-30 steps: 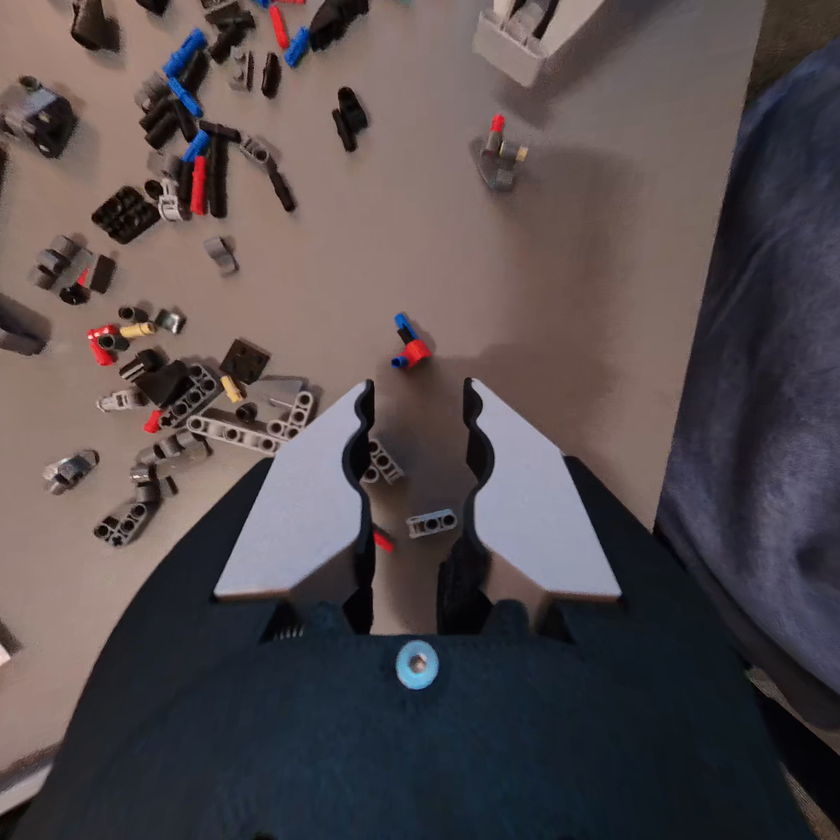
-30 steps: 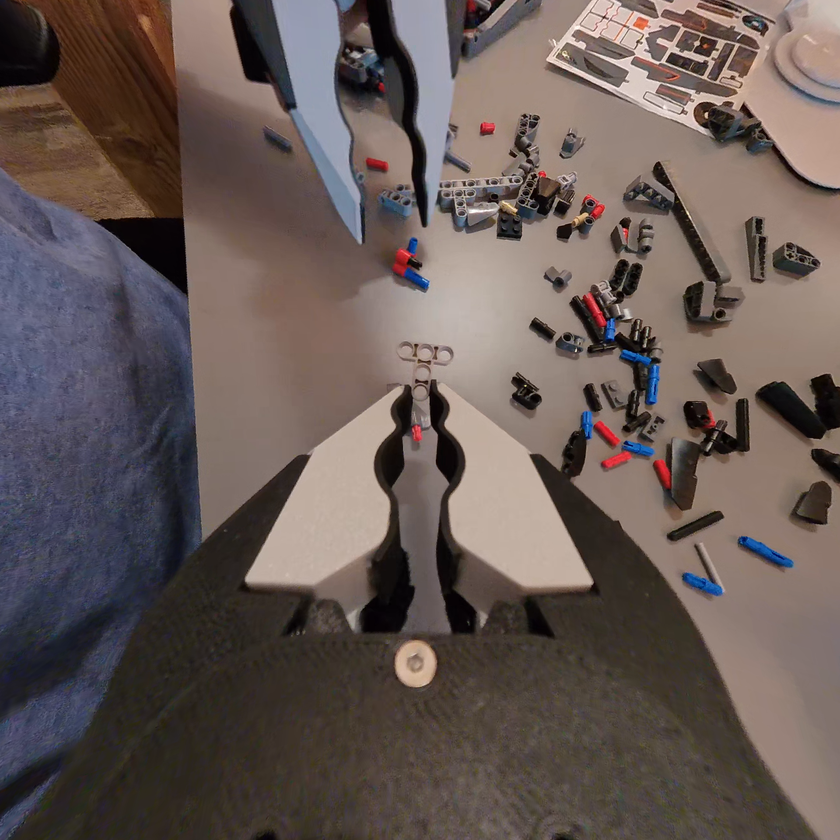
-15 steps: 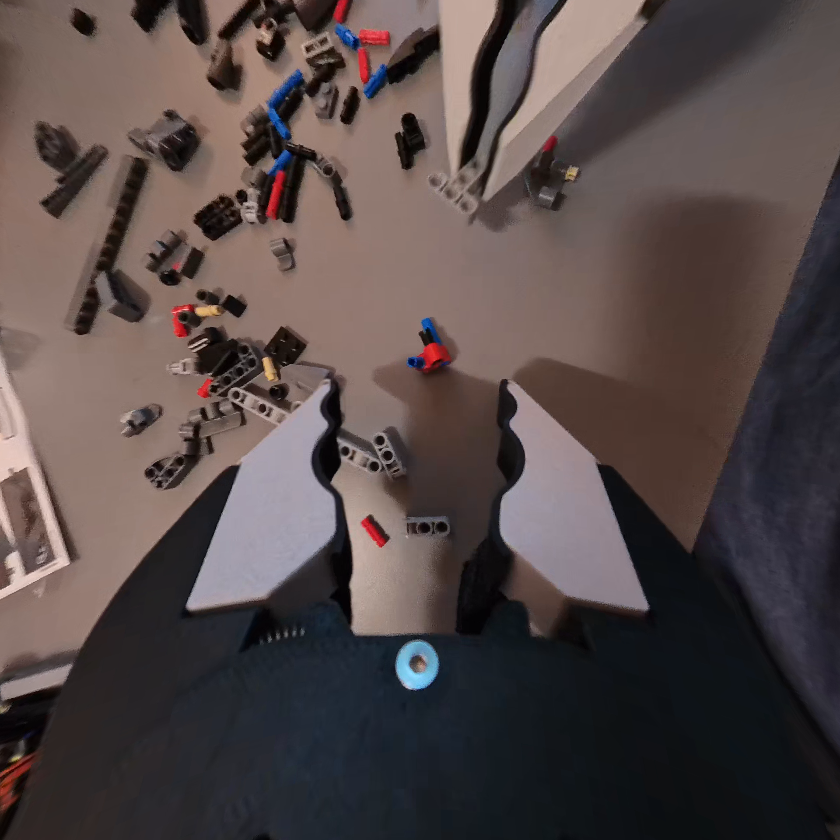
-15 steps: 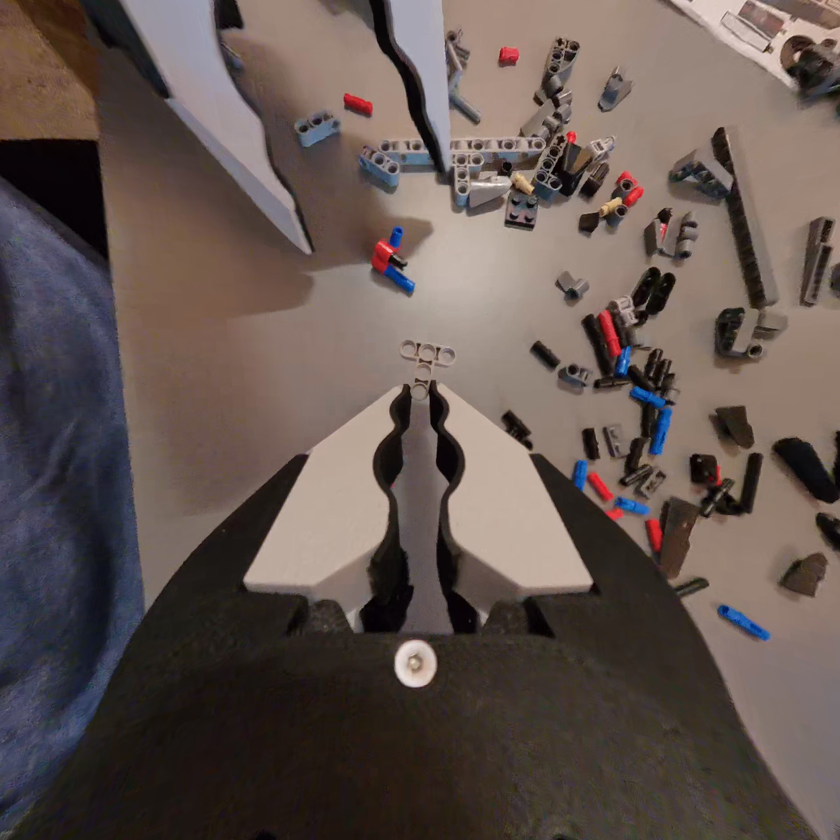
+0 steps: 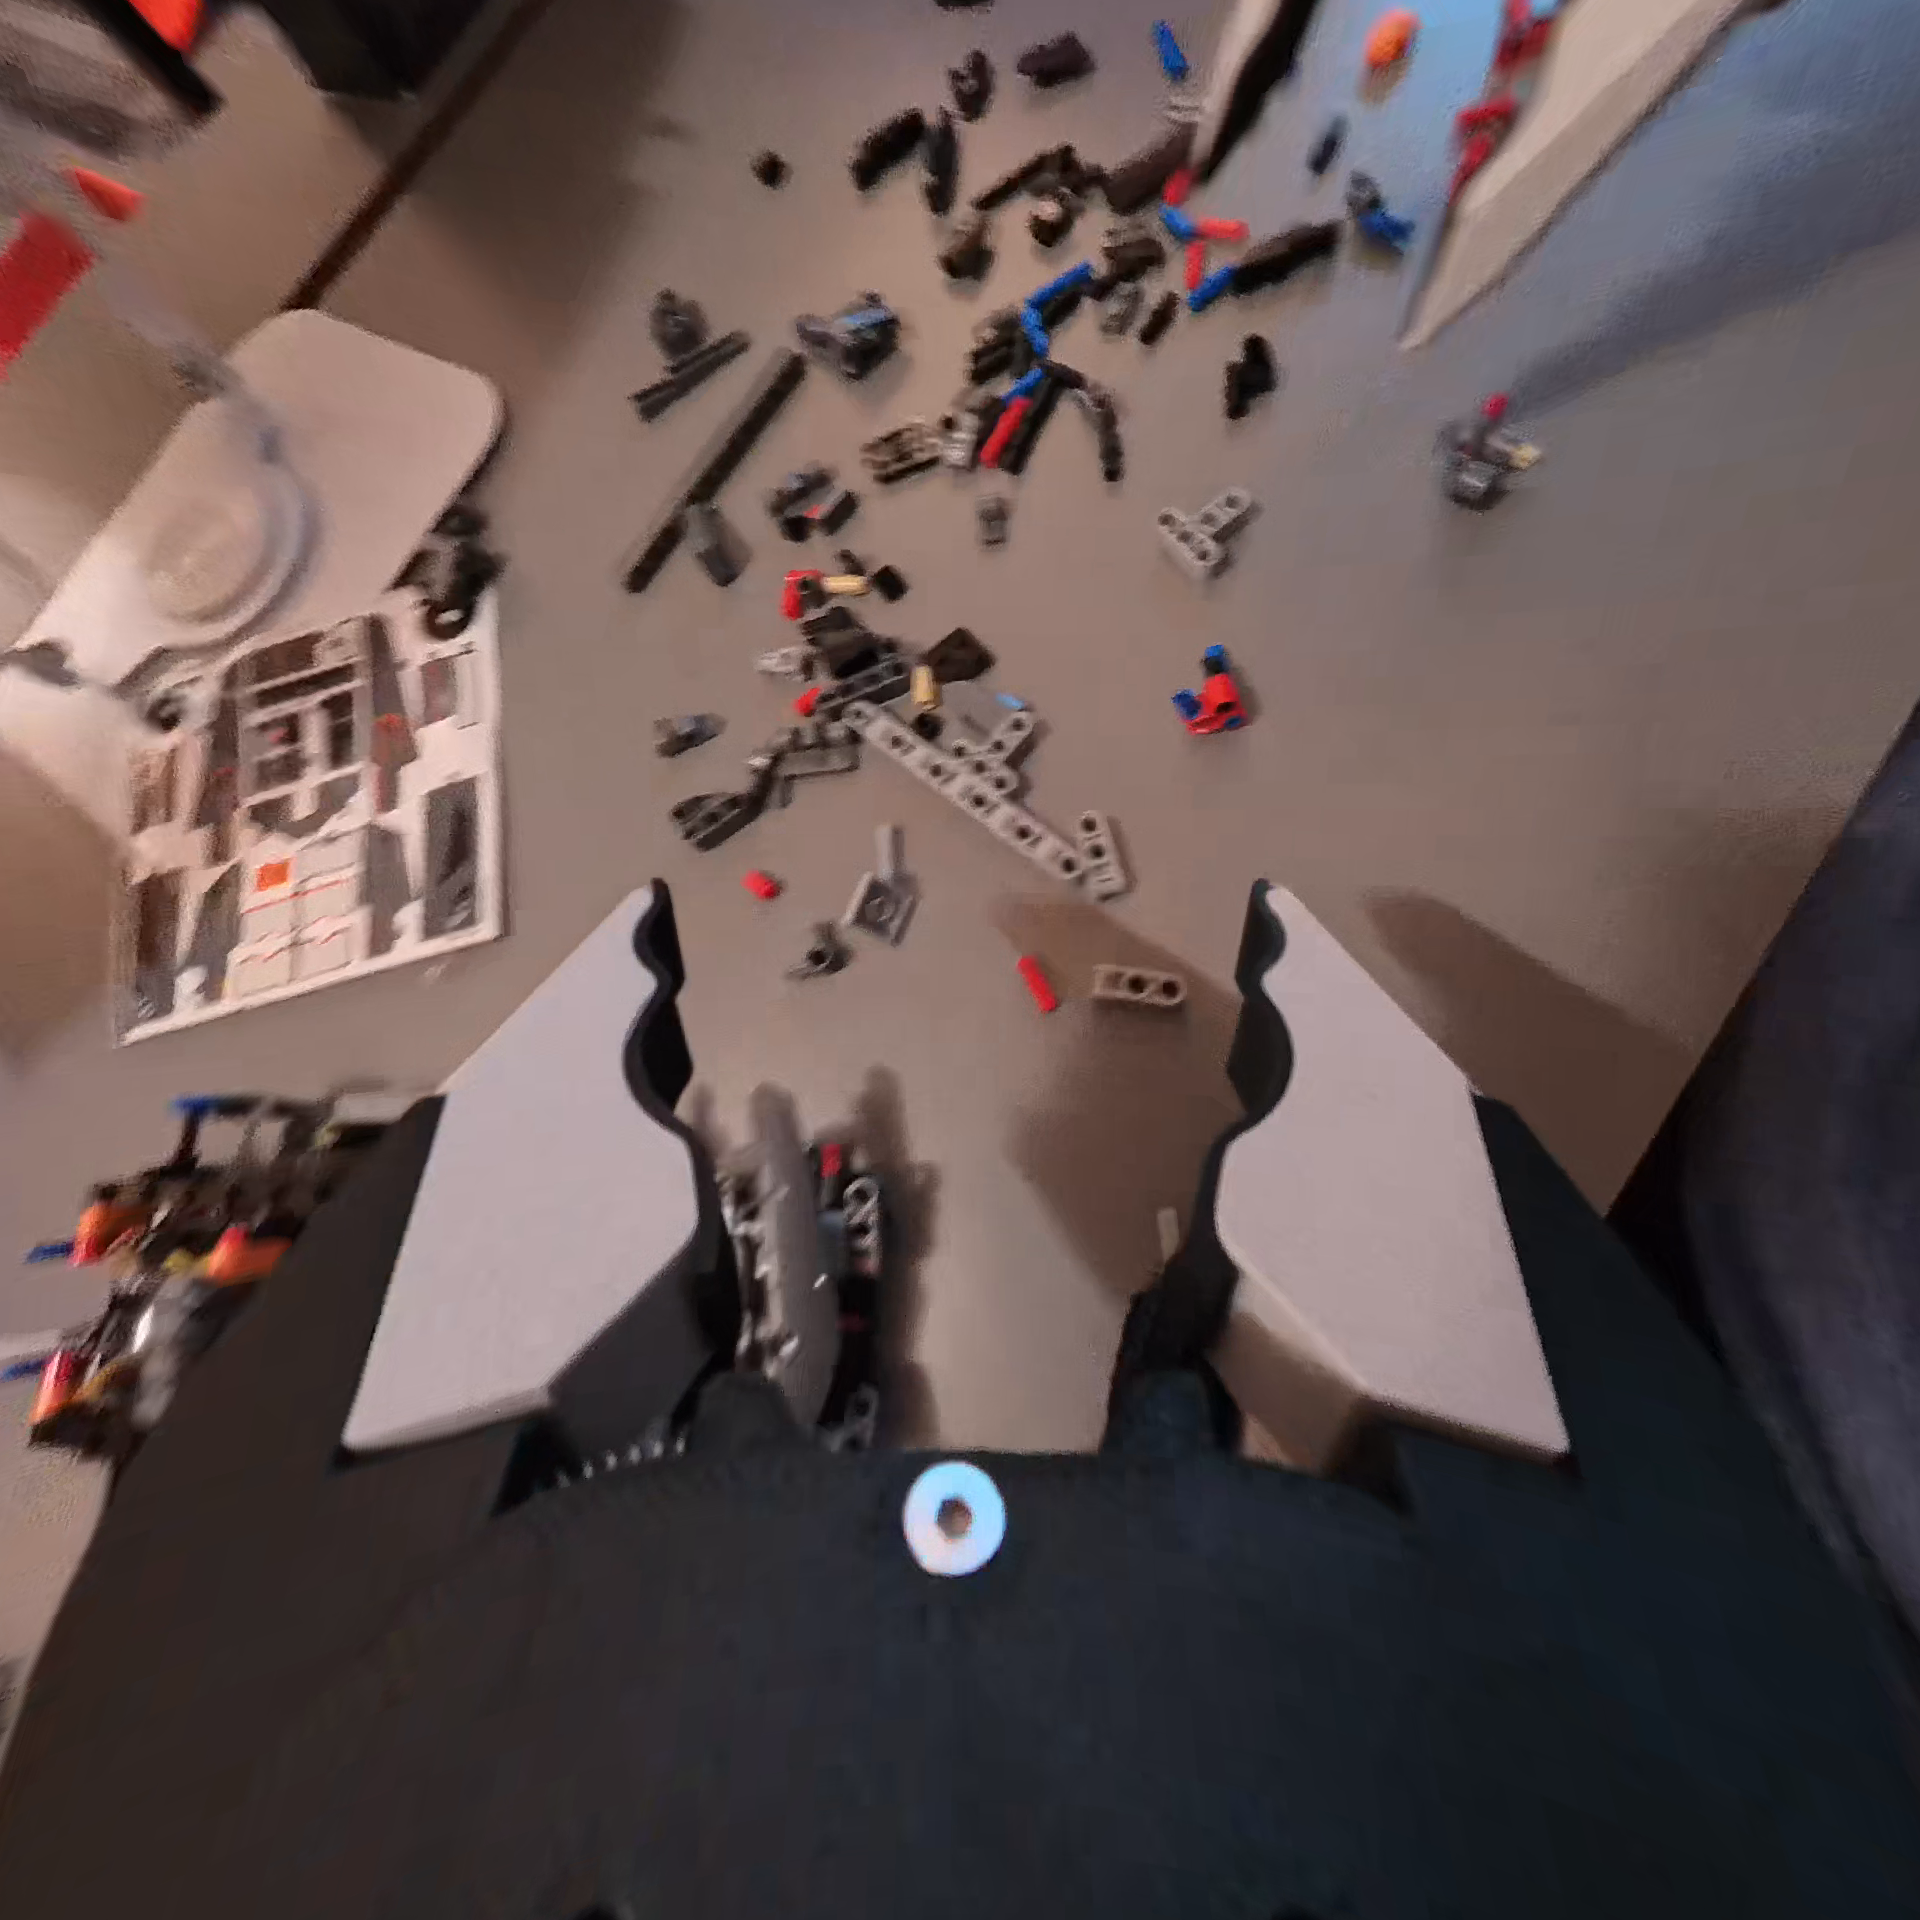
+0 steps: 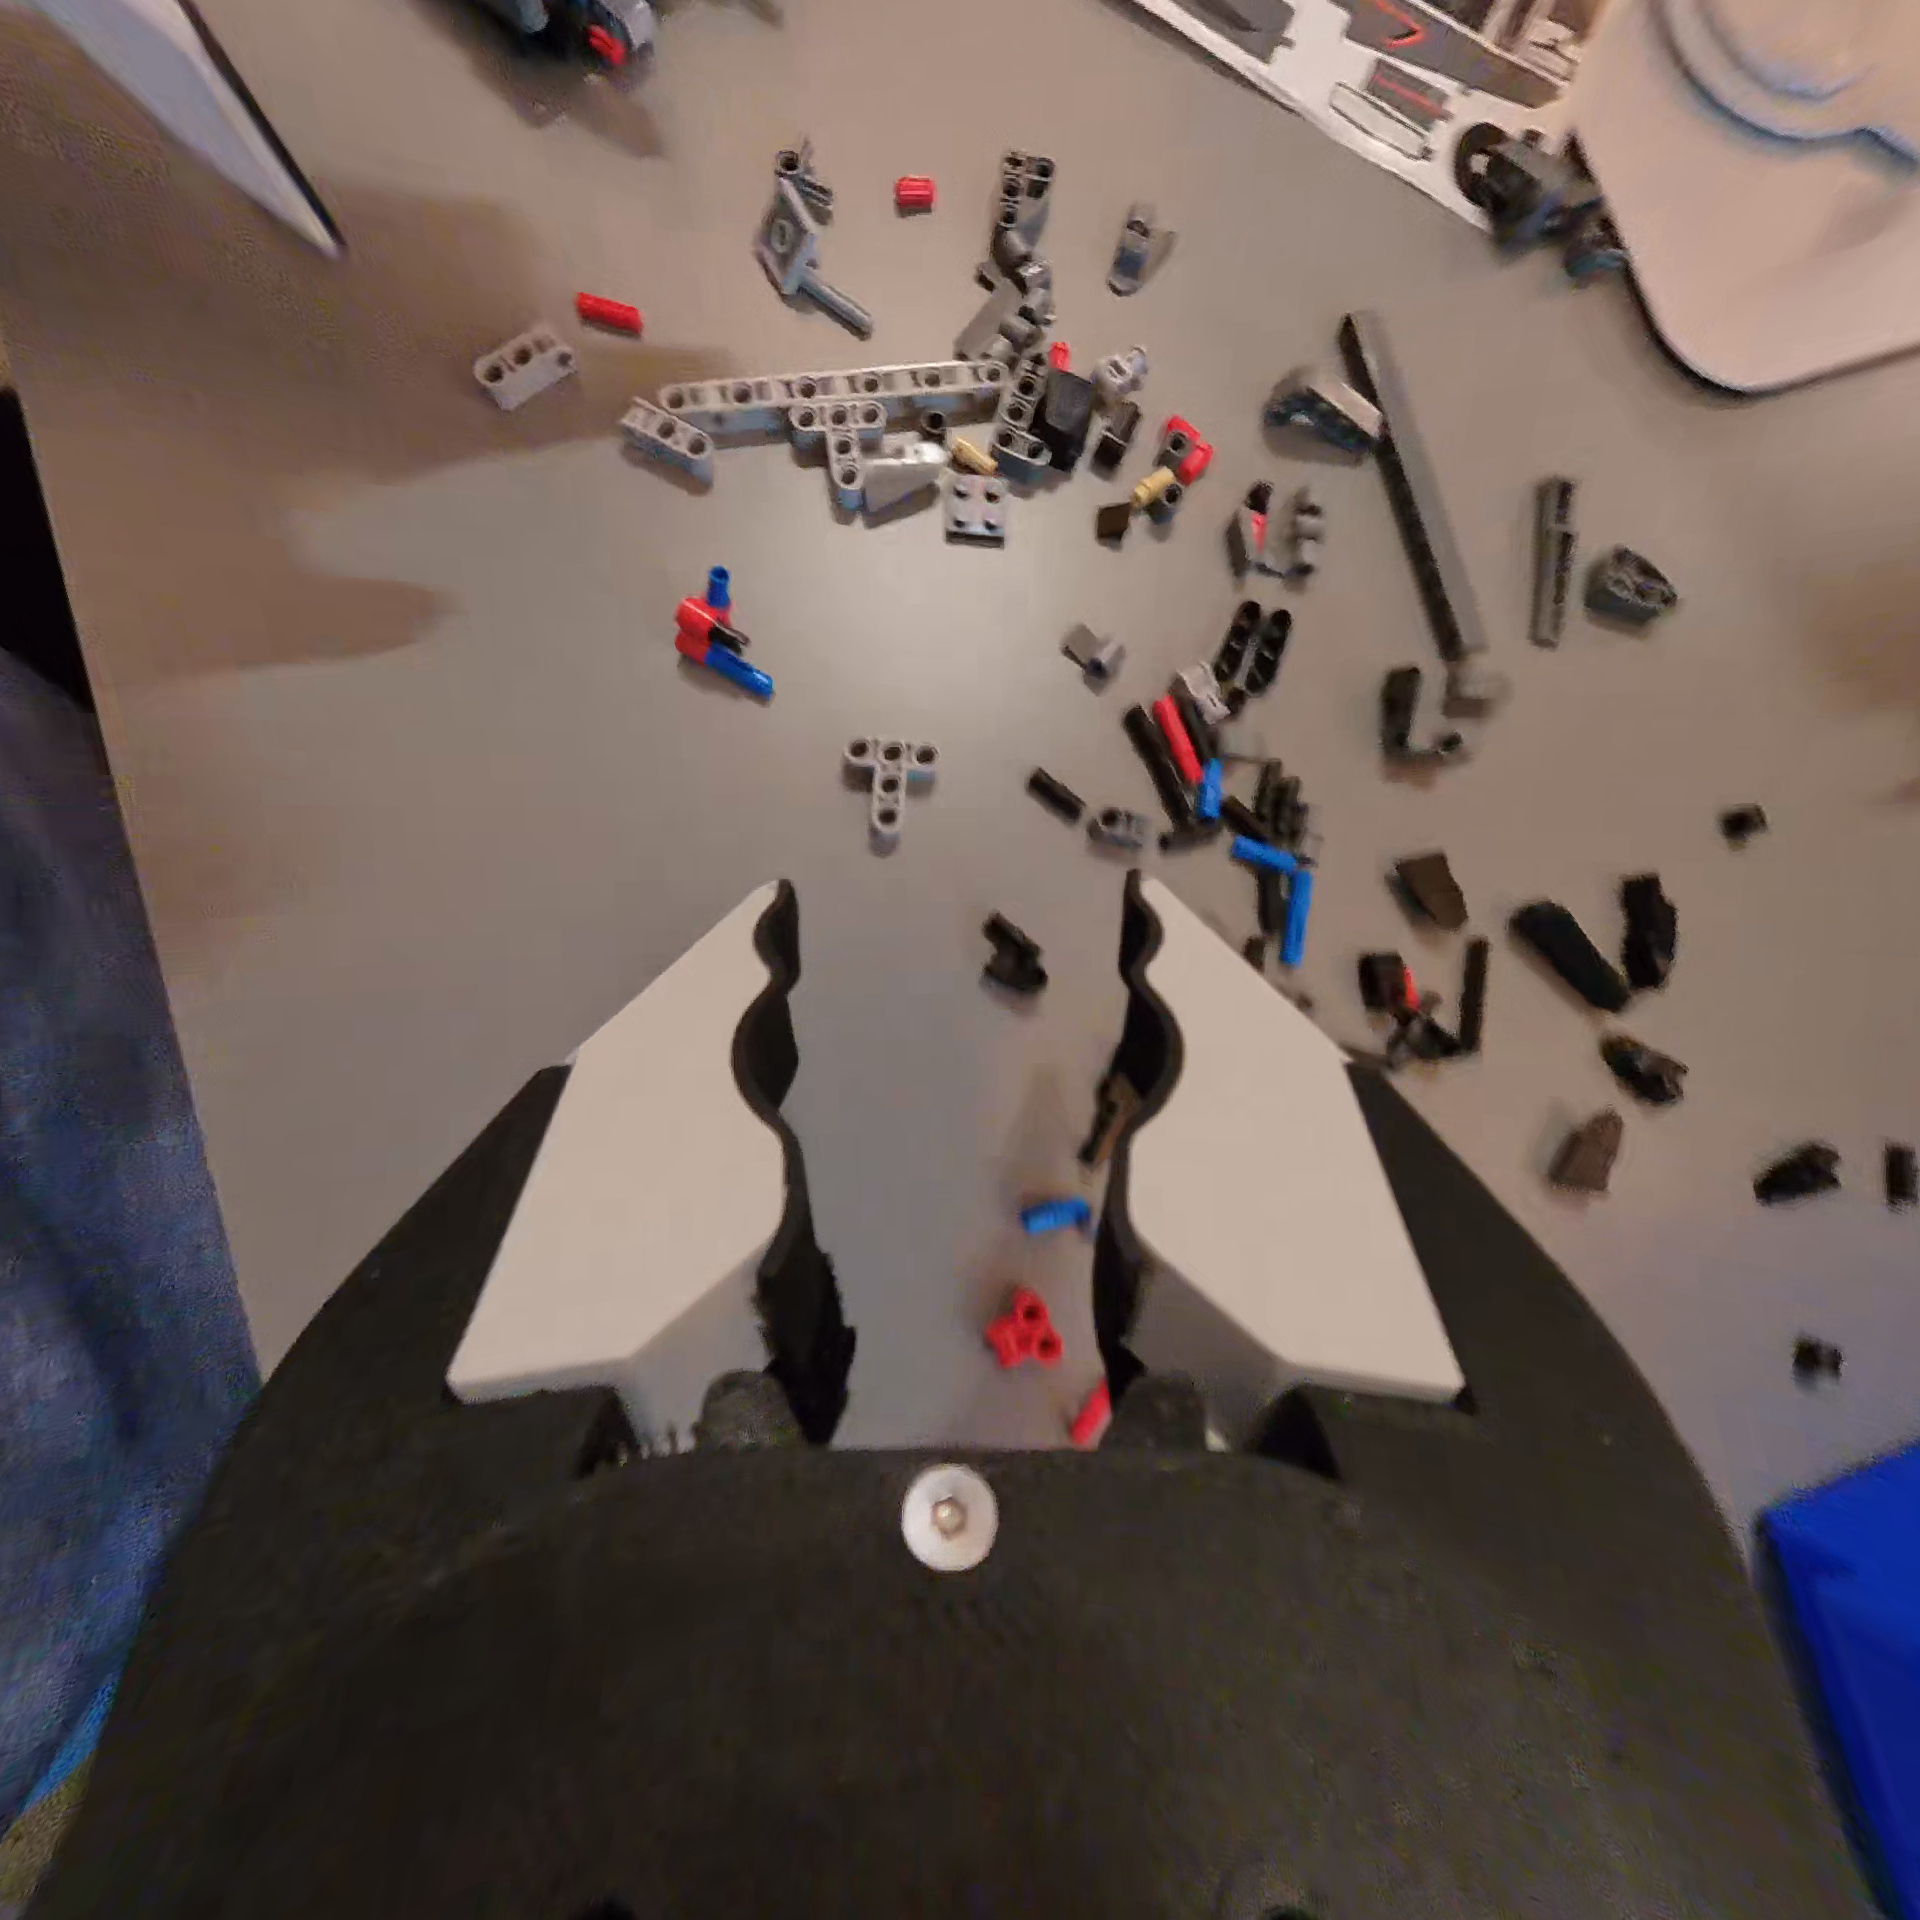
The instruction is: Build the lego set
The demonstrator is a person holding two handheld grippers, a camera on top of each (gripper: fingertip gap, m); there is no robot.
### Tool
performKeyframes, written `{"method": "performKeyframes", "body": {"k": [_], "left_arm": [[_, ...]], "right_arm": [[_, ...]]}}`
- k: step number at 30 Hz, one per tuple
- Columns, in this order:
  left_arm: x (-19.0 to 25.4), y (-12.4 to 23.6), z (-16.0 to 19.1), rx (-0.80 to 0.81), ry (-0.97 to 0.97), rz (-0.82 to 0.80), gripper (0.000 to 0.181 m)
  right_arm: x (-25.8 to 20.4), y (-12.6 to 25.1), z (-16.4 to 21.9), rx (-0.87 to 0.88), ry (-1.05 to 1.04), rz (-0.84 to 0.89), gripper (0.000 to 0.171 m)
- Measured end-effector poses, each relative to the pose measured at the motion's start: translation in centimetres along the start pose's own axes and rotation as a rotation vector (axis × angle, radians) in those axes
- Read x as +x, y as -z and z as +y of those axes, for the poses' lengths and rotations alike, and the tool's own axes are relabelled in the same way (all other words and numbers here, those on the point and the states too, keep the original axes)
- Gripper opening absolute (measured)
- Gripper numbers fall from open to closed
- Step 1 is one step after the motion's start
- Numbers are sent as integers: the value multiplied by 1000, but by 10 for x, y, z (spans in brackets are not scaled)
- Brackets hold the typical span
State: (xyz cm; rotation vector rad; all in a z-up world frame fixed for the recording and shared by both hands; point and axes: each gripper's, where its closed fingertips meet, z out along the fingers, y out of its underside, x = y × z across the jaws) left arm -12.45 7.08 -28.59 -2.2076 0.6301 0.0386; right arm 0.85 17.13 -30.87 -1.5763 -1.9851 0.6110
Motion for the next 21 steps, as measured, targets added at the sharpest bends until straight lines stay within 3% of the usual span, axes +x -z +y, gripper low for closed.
{"method": "performKeyframes", "body": {"k": [1, 6, 12, 16, 21], "left_arm": [[-12, 9, 3, 23, 28, -34, 109], [-63, 52, 39, 64, 184, -125, 127], [-108, 62, 97, -4, 239, -220, 156], [-125, 59, 142, -65, 337, -202, 158], [-127, 55, 152, 15, 387, -138, 158]], "right_arm": [[4, 8, 5, 8, -21, 13, 67], [22, 36, 40, 29, -132, 67, 96], [30, 41, 66, -4, -141, 141, 118], [38, 29, 88, -59, -143, 156, 133], [47, 13, 92, -9, -173, 157, 151]]}}
